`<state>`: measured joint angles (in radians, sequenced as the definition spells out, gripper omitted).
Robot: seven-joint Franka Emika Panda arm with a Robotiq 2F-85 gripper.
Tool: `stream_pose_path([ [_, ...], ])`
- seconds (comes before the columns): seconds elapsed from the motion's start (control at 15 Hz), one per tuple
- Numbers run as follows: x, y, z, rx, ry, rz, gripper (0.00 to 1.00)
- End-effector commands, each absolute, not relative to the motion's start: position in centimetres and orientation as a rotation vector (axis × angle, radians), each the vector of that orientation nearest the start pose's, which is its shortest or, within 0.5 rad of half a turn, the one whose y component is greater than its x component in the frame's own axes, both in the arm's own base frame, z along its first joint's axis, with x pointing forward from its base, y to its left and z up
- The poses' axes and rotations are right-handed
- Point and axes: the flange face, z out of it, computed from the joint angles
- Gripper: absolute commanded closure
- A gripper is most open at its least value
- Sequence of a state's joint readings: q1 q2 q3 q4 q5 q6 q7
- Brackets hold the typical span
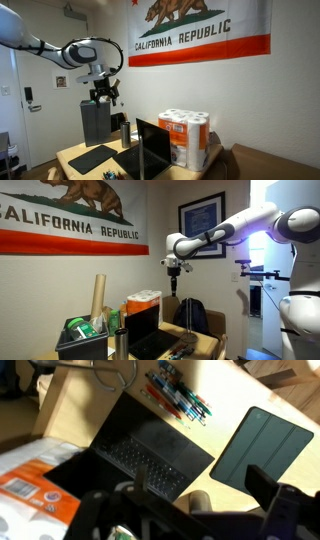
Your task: Pick up the tissue paper roll and place it in the tissue paper holder.
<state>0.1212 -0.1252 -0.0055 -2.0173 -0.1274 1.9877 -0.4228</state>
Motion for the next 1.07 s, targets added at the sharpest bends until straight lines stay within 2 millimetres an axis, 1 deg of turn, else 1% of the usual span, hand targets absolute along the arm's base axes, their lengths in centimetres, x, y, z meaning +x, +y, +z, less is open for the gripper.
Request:
stream_pose_path([
  [0.0,58.8,8.5,54.2,-3.038,-1.106,-0.225,0.0],
  [0.2,62.3,11.6,56.3,-2.972,-1.209,-0.329,0.0],
  [0.47,65.8,15.7,58.9,-2.908,-1.302,-0.462,0.0],
  [0.67,67.7,18.7,60.4,-2.854,-1.355,-0.551,0.0],
  [0.87,68.8,21.3,61.5,-2.784,-1.406,-0.611,0.0],
  [1.0,69.4,22.8,61.9,-2.725,-1.454,-0.648,0.0],
])
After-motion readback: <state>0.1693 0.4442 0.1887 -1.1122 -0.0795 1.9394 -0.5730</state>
